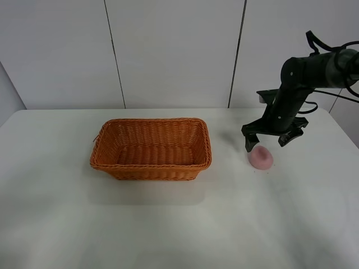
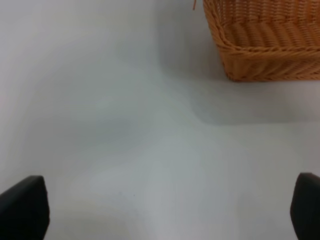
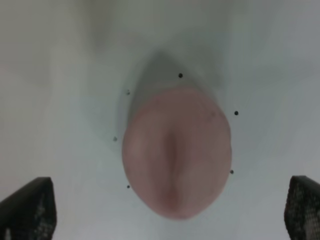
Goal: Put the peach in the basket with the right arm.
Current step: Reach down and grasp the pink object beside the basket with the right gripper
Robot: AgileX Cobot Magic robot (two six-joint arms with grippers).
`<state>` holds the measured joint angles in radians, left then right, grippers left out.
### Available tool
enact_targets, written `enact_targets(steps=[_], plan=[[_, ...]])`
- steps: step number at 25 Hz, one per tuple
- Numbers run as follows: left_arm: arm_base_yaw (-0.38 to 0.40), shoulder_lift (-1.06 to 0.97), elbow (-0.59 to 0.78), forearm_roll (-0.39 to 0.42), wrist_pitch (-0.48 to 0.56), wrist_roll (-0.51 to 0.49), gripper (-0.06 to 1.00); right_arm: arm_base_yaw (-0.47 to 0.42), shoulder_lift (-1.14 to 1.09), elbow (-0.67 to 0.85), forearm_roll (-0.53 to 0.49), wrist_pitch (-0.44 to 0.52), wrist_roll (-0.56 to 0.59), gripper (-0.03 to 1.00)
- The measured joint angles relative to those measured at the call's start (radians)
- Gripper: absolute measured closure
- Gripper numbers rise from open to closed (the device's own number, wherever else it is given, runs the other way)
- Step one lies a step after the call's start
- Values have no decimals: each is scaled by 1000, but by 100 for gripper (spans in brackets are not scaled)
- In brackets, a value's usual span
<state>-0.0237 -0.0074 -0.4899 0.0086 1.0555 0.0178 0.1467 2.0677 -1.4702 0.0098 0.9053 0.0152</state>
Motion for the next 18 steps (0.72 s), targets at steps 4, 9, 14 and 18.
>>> enact_targets(steps=[4,9,14,18], plan=[[0,0,0,0,0,0,-5,0,50,0,-1,-58,5,27],[0,0,0,0,0,0,-5,0,96,0,1,-81,8,27],[0,0,0,0,0,0,-5,0,124,0,6,-76,8,27],[0,0,0,0,0,0,-5,0,125,-1,6,-66,8,36]])
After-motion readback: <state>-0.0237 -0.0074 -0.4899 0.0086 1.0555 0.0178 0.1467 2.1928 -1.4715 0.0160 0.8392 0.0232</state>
